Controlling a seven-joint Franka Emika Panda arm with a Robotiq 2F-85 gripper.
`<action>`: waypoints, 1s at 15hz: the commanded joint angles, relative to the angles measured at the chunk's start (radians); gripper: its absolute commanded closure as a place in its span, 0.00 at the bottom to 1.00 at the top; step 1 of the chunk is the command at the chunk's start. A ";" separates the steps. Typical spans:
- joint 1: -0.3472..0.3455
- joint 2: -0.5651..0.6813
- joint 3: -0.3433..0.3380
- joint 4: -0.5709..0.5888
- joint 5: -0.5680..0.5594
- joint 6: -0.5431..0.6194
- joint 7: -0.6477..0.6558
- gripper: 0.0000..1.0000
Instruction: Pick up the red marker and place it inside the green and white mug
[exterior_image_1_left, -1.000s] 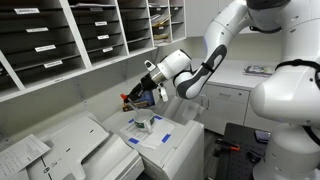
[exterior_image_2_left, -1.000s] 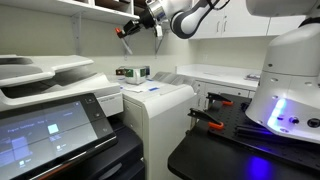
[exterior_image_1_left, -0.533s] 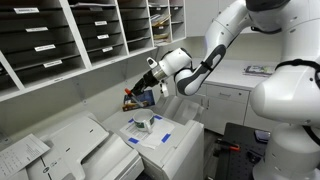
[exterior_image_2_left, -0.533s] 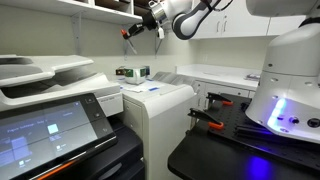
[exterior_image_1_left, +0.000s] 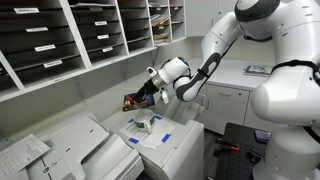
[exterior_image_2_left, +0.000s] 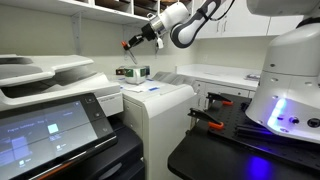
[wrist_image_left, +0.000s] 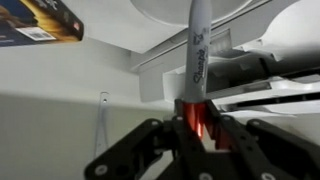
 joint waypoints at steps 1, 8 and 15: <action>0.038 0.007 -0.036 0.030 0.003 -0.036 -0.016 0.94; 0.112 -0.032 -0.137 0.052 0.040 -0.058 0.000 0.44; 0.088 -0.200 -0.063 -0.080 0.202 -0.168 0.214 0.00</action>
